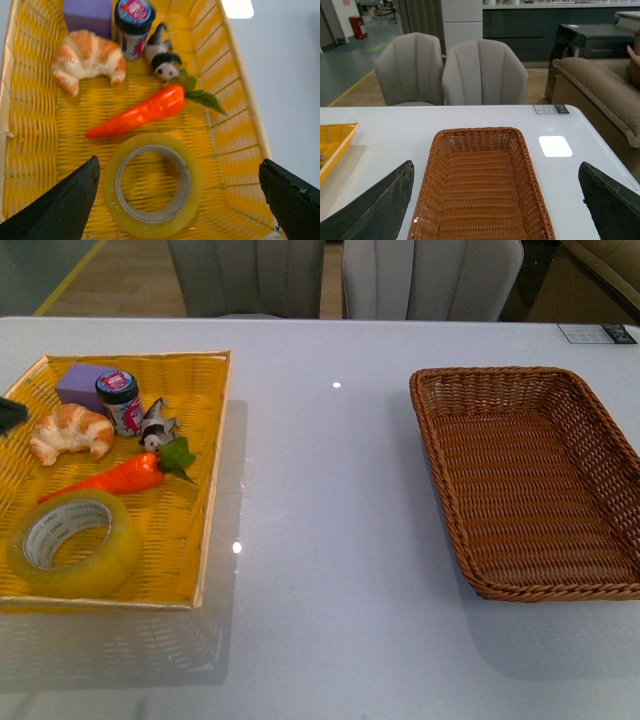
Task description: Move tape to another basket
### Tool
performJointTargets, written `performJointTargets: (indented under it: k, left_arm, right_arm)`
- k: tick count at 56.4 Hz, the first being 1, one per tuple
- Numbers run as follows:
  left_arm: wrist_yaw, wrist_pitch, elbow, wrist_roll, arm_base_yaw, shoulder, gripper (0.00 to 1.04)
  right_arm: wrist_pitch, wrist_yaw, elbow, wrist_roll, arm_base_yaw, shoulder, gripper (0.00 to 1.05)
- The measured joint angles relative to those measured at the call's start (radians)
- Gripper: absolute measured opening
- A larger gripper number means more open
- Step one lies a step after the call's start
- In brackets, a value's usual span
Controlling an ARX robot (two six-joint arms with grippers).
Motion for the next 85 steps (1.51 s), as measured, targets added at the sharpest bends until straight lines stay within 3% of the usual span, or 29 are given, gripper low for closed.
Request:
performJointTargets:
  k: [14, 58, 62, 72, 85]
  left_arm:
    - [-0.064, -0.02, 0.135, 0.014, 0.015, 0.245, 0.96]
    - [-0.154, -0.076, 0.293, 0.031, 0.03, 0.507, 0.96]
    - [-0.162, -0.08, 0.293, 0.033, 0.028, 0.518, 0.88]
    - [-0.166, -0.103, 0.293, 0.048, 0.018, 0.534, 0.56]
    - [-0.155, -0.118, 0.28, 0.043, 0.013, 0.513, 0.21]
  right_arm:
    - [0.0, 0.0, 0.0, 0.0, 0.0, 0.0, 0.96]
    - [0.0, 0.0, 0.0, 0.0, 0.0, 0.0, 0.96]
    - [0.0, 0.0, 0.0, 0.0, 0.0, 0.0, 0.96]
    - [0.0, 0.0, 0.0, 0.0, 0.0, 0.0, 0.96]
    - [0.0, 0.0, 0.0, 0.0, 0.0, 0.0, 0.96]
